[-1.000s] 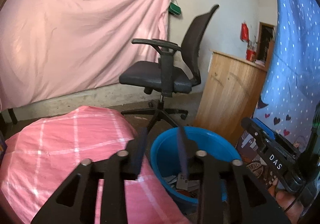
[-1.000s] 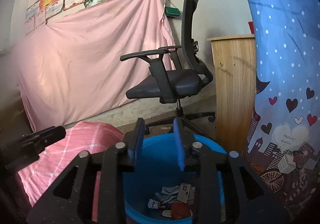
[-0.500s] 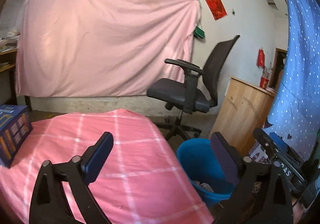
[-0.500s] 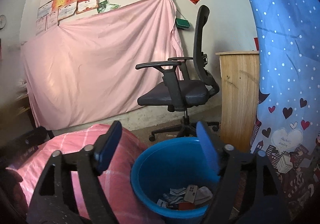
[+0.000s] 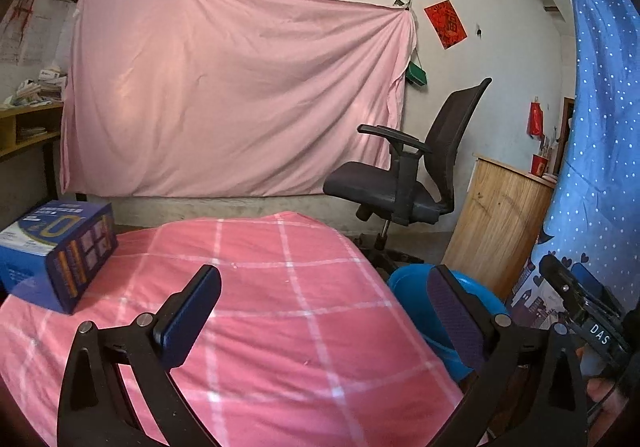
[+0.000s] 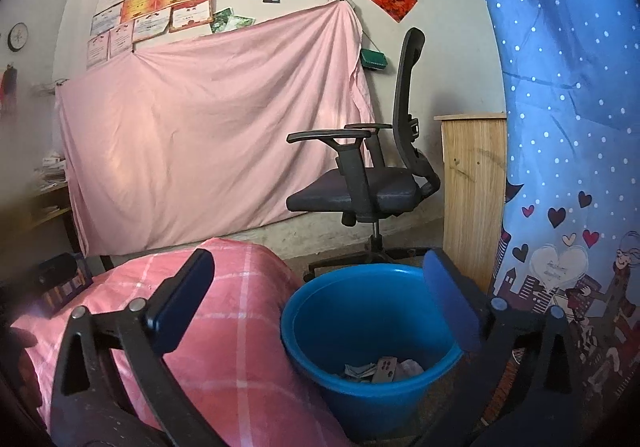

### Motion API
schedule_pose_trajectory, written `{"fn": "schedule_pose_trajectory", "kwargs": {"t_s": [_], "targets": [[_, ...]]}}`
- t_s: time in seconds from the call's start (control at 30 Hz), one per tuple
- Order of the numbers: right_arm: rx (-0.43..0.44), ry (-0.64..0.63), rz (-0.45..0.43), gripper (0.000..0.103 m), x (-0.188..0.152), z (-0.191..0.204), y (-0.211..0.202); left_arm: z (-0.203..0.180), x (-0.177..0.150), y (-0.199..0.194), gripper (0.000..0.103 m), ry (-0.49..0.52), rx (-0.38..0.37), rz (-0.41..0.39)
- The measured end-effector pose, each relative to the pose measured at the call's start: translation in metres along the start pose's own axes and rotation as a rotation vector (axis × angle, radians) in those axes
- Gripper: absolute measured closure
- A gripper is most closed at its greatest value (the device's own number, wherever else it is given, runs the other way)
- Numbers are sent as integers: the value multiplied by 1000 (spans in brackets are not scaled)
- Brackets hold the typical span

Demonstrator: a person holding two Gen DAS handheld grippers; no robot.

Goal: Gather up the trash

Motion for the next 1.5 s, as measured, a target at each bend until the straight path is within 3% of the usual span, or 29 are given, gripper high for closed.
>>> {"fn": "schedule_pose_trajectory", "kwargs": {"t_s": [0.77,1.5], "targets": [[-22,-32,-12,0,-19,48,-103,35,-27,-78,2,65,31,-23],[39,-58,3,0,-47,116,-160,70,-61,-162,2,64,104,-48]]}}
Point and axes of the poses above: each gripper's, at about its wrist camera, not at the fingertips, and y roughly the way its jaws point, z to its left, x to its top, the point moved 5 cm from there along y, roughly the way its jaws point, and after that the axes turned 5 degrees about -y, right-handed, at the moved point
